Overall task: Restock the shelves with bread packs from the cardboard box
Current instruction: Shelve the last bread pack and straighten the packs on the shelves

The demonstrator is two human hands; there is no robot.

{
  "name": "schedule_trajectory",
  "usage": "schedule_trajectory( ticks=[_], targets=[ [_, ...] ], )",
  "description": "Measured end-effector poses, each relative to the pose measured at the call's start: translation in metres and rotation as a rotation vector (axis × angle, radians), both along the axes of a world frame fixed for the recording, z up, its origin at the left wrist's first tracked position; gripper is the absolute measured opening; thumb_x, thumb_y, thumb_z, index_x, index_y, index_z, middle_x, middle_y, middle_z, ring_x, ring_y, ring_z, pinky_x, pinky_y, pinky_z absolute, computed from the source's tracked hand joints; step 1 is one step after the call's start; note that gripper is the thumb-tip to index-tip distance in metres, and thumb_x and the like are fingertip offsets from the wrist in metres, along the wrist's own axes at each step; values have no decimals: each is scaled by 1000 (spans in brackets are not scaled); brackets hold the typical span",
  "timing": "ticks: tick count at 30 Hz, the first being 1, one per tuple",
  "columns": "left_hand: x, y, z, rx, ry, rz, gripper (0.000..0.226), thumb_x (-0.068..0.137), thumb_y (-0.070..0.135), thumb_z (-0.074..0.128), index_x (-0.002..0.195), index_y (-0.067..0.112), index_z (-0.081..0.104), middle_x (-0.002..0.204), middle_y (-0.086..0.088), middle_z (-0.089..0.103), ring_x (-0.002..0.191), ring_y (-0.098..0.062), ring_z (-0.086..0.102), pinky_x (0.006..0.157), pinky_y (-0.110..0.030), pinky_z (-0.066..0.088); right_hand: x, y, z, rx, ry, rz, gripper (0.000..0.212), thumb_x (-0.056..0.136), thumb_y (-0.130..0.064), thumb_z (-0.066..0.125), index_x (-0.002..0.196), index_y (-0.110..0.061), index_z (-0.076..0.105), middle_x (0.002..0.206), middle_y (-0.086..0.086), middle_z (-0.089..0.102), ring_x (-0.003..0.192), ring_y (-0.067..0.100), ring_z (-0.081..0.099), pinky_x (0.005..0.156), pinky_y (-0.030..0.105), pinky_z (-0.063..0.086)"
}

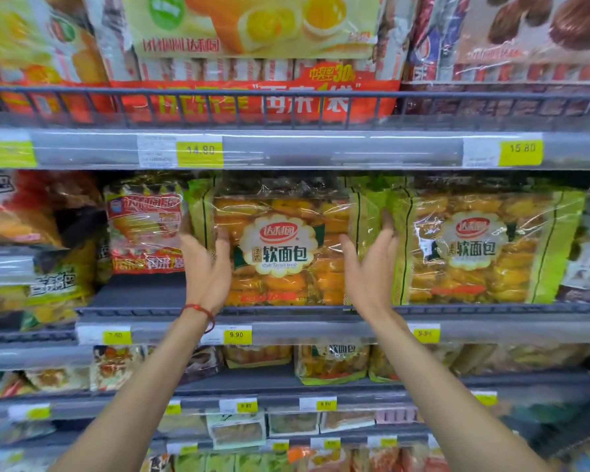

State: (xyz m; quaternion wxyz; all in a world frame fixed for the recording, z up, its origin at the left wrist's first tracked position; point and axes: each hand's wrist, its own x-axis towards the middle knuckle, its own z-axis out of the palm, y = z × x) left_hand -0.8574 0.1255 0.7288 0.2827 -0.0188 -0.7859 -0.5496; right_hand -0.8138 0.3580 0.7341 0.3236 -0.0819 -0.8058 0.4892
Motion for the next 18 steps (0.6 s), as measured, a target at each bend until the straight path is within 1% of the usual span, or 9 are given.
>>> schedule_trajectory(
  ticks=[2,4,7,10,13,14,15,16,18],
  targets=[
    [-5,0,-2,35,6,18,58,104,39,43,152,13,23,153,-2,34,136,-10,34,114,-27,27,-9,-1,-12,-56,-60,-32,87,101,-57,52,164,-20,5,141,1,52,124,14,53,109,30,35],
    [-13,-1,-1,73,5,57,54,105,44,36,152,20,26,148,-4,45,127,-17,48,104,-30,38,-20,1,-21,-126,-75,-64,77,102,-65,43,162,-27,13,113,-10,63,91,9,54,97,42,49],
    [-24,2,-2,150,-49,119,51,102,56,29,147,31,28,128,-7,61,99,-30,63,86,-39,50,-29,0,-18,-191,-62,-101,62,107,-58,37,160,-31,22,147,4,58,111,19,58,113,52,45],
    [-31,4,-6,180,-16,137,54,99,62,27,145,35,24,142,-9,53,118,-35,58,97,-51,49,-34,2,-12,-225,-52,-73,62,108,-53,36,161,-24,21,147,12,56,120,34,64,114,52,44],
    [-35,7,-8,185,15,122,55,102,58,28,148,28,23,151,-5,43,131,-30,49,105,-43,42,-34,8,-8,-294,-70,-31,62,110,-43,38,164,-19,16,153,9,49,138,27,51,114,29,29],
    [-36,8,-9,182,32,120,55,102,57,28,149,27,23,152,-5,42,131,-30,49,105,-42,41,-36,9,-10,-291,-66,-28,64,110,-44,38,164,-19,15,157,9,46,141,26,49,112,29,28],
    [-36,8,-10,183,45,118,55,102,57,28,148,27,24,151,-5,42,131,-30,49,106,-44,42,-36,10,-12,-291,-63,-31,66,109,-47,38,164,-20,14,150,8,54,133,24,55,111,33,32],
    [-36,6,-13,187,55,114,56,102,58,28,148,27,24,151,-6,42,132,-30,48,107,-48,42,-35,10,-14,-286,-61,-36,67,109,-50,37,164,-20,14,127,4,66,111,18,64,104,36,40],
    [-37,3,-16,199,42,107,58,101,59,29,149,27,25,151,-6,42,136,-29,45,110,-52,39,-29,13,-21,-244,-87,-56,66,109,-49,38,162,-14,18,76,-13,52,66,5,51,78,34,47]
  ],
)
